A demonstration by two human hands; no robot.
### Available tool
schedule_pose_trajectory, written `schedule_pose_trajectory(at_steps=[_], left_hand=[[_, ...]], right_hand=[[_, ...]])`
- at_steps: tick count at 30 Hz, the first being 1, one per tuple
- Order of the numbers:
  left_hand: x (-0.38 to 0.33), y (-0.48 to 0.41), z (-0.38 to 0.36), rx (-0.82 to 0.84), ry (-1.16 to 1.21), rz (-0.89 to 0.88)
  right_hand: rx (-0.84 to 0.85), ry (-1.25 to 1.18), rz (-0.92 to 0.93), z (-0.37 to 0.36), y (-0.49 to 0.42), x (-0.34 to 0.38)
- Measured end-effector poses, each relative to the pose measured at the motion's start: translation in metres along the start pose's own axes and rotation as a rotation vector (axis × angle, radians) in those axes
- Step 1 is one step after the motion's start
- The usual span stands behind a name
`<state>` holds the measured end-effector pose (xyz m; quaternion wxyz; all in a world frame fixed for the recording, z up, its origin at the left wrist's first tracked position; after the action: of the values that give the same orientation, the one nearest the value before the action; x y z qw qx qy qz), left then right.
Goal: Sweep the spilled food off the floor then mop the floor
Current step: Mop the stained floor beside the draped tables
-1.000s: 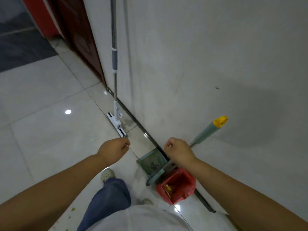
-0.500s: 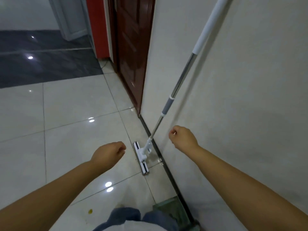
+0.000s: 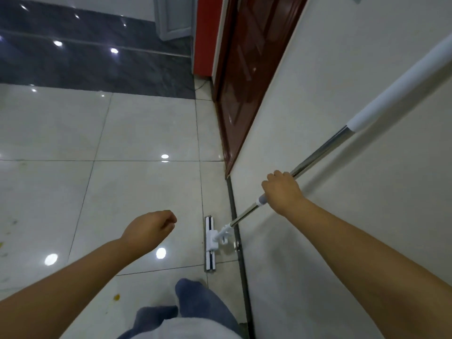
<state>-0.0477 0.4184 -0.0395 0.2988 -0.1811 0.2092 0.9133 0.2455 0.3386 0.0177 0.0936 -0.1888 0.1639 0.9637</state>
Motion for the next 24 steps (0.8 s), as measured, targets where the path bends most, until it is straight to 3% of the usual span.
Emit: schedule_pose_trajectory(at_steps=[5,9,17,24], left_hand=[[-0.016,-0.016,-0.011,-0.01,0.041,0.082],[-0.02,-0.018,-0.025,0.007,0.069,0.127],[-0.004,-0.013,-0.024,-0.047,0.137,0.222],[0.029,-0.004,-0.016,-0.086,0.198,0.297]], right_hand=[[0.267,0.265,0.014,-0.01,-0.03,-0.022],[0.416,0.305,0.024,-0.013,-0.049,-0.023],[0.304,0.294,0.253,0.033,-0.077,0.02],[0.233,0.279,0.236,0.071,-0.094,0.056]])
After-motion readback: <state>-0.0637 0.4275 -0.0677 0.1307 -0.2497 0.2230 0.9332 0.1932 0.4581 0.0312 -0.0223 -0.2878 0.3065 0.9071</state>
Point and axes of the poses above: each hand's wrist, its own y-axis away from the middle knuckle, its own z-axis out of the back of the hand, x = y × z, the point moved 4 cm from there along -y, towards the middle knuckle, and after that the axes turned 5 degrees about -x, right-handed, at the moved point
